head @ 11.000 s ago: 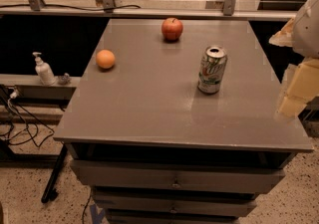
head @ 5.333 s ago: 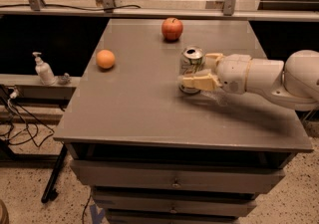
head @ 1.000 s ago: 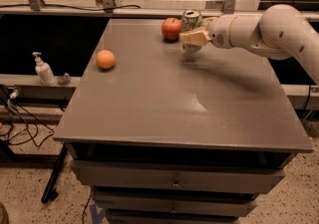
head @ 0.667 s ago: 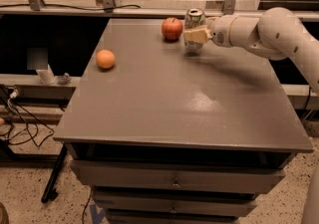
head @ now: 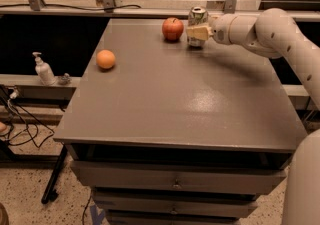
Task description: Move 7up can near apple
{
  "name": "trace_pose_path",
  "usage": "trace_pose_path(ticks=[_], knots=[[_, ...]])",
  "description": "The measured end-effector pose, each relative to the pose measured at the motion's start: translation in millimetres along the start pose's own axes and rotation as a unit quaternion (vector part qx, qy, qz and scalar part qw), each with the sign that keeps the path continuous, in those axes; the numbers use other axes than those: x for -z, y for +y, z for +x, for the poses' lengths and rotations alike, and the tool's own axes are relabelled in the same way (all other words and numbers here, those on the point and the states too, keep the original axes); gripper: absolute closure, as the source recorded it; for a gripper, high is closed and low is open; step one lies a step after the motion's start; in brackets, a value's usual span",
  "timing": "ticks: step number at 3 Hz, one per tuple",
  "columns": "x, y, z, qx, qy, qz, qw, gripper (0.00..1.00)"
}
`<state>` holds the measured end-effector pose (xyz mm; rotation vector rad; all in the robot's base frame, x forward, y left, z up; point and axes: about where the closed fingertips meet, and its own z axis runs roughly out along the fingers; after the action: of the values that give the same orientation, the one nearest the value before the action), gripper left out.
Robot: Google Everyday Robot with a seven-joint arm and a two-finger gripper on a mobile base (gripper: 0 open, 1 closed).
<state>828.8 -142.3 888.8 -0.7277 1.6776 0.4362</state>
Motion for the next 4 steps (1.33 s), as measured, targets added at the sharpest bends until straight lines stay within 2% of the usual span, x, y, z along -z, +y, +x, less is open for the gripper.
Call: trace_pose_path(ticks=[1,2,4], knots=[[-8.3,-1.6,6.5,-0.013,0.004,-0.001,0.9999,1.00],[-14.5,-1.9,9.7,-0.021,0.010,-0.004,0.9997,0.82],[-14.7,-1.8,10.8,-0.025,0.018,-0.010,0.9995,0.36]])
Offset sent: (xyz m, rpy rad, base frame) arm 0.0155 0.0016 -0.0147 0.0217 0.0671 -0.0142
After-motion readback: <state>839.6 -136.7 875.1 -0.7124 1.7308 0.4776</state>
